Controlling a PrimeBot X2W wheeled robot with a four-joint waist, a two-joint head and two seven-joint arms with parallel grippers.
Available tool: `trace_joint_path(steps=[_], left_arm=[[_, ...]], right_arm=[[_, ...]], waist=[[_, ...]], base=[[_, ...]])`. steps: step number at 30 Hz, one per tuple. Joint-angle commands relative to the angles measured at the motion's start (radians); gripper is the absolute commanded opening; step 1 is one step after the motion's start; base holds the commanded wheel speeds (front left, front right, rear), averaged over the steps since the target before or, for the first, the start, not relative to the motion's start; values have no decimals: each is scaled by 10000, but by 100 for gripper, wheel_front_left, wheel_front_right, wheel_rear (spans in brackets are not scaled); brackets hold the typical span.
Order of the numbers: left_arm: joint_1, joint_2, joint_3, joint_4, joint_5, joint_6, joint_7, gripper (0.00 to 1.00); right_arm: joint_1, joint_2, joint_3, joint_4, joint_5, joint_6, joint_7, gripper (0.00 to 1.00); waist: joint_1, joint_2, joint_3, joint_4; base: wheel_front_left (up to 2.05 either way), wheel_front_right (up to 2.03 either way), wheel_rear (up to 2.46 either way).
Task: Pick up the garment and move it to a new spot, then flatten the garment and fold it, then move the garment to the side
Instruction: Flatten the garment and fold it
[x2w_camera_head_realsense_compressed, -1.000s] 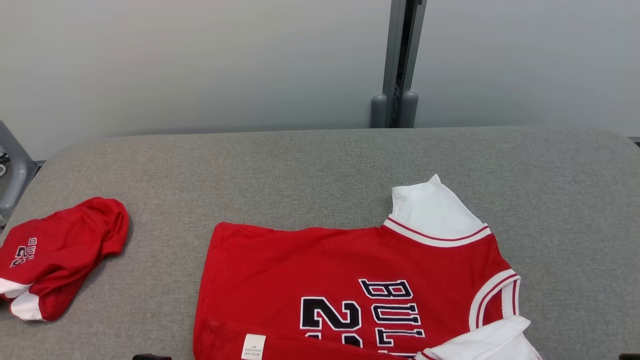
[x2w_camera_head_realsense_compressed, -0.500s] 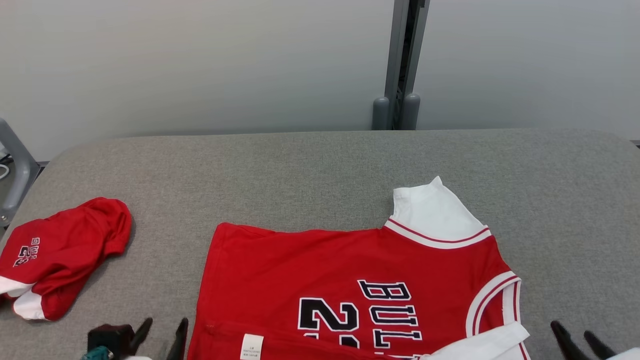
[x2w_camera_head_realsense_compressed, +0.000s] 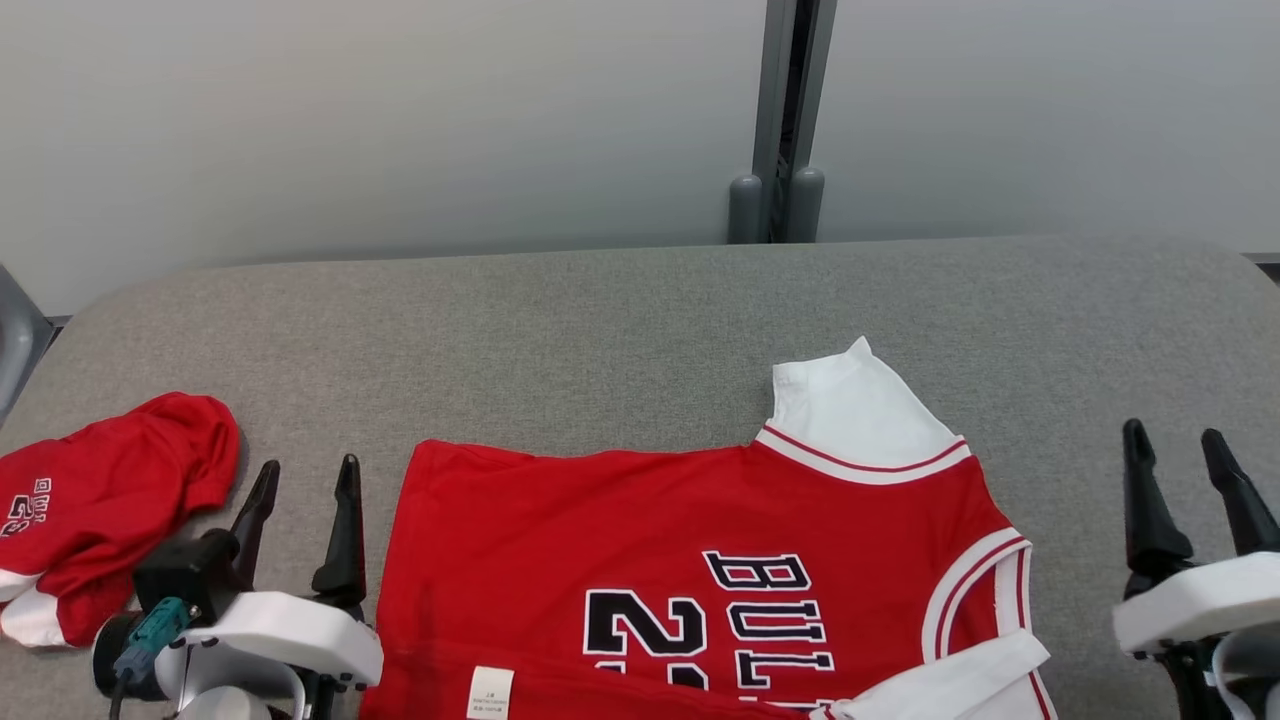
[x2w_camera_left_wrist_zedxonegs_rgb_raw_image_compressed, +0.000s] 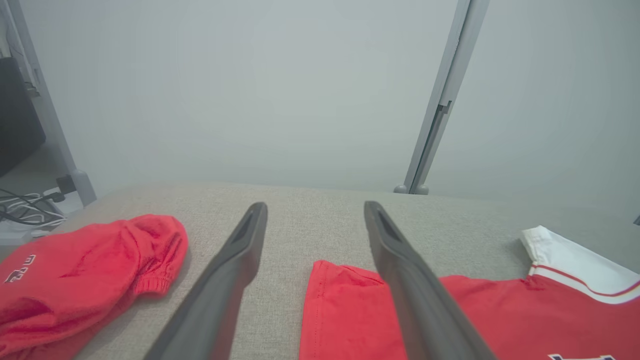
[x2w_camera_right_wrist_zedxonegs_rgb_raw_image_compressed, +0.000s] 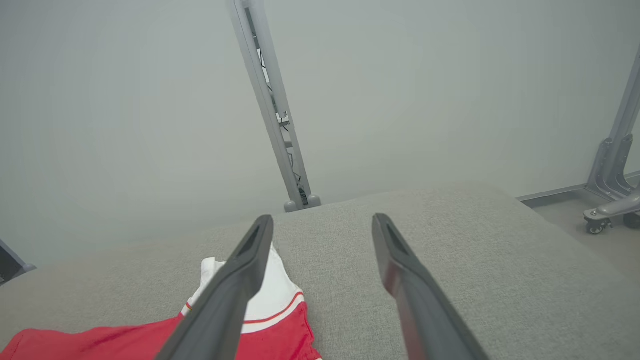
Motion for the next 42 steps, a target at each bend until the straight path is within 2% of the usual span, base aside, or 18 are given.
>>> trace_joint_path(steps=[1,7,12,18,21,25,37,42], left_arm=[[-211,-41,53,58,104,-45,-49,100],[-789,-460,139,649,468,-252,-101,100],[-1493,-333,-237,1844,1089,-234,-24,100],[-2411,-131,-668,3097,1574,-358,446,100],[-2933,7,-966,3744,1811,-556,900,100],[-3548,229,-1196,4607,2043,-580,1542,100],[-4327,369,-1631,6160,2235,-1053,2014,100],[-4467,191,-1731,6411,2207,-1132,1686,100]], right_arm=[[-249,-23,162,216,-147,15,-397,100],[-851,-125,1083,1060,-1102,13,-1941,100],[-1218,-34,1553,1491,-1411,12,-2464,100],[-1505,99,1769,1709,-1324,10,-2691,100],[-1613,146,1830,1779,-1292,8,-2805,100],[-1662,195,1933,1928,-1230,8,-2910,100],[-1743,223,2009,2272,-1155,8,-3057,100],[-1724,223,2023,2405,-1085,8,-3075,100]], waist=[[0,0,126,-62],[0,0,605,-235],[0,0,1117,-578],[0,0,1673,-1035],[0,0,1945,-1267],[0,0,2186,-1546],[0,0,2346,-1825],[0,0,2325,-1755]], base=[[0,0,0],[0,0,0],[0,0,0],[0,0,0],[0,0,0],[0,0,0],[0,0,0],[0,0,0]])
